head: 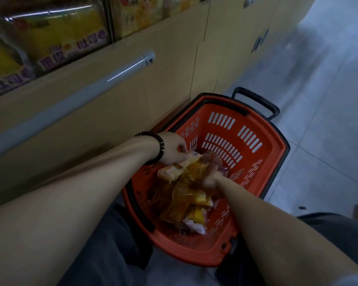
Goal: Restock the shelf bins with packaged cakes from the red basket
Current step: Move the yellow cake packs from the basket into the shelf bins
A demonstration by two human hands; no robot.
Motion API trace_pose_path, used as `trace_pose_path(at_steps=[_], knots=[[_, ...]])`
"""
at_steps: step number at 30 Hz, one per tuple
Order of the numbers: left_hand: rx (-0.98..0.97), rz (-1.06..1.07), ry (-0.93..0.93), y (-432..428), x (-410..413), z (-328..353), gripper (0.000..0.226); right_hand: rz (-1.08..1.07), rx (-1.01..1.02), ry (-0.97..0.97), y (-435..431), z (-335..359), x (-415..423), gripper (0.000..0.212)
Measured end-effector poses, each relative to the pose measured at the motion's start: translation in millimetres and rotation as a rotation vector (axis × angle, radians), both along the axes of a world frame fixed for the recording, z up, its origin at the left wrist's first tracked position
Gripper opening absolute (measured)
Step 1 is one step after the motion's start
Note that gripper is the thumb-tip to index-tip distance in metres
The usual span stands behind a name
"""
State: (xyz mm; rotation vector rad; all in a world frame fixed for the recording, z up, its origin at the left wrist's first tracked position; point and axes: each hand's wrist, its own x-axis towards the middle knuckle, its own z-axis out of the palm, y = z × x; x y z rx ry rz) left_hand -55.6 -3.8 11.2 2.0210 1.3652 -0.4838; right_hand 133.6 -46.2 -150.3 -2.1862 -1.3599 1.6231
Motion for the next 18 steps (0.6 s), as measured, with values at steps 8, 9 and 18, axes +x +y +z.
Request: trace_pose_path(at_steps=[8, 9, 18], knots=[[0.008, 0.011, -0.049, 4.2, -5.8, -12.7, 0.033, 0.018, 0.142, -0.029, -0.5, -20.6, -3.2, 0.095], [0.004, 0.020, -0.041, 4.4, -7.6, -14.6, 0.032, 0.036, 0.141, -0.038, 1.4, -25.4, -2.0, 0.095], [-0.058, 0.089, -0.010, 5.2, -17.9, -16.3, 0.032, 0.161, 0.223, -0.234, 6.4, 28.5, 5.2, 0.055]])
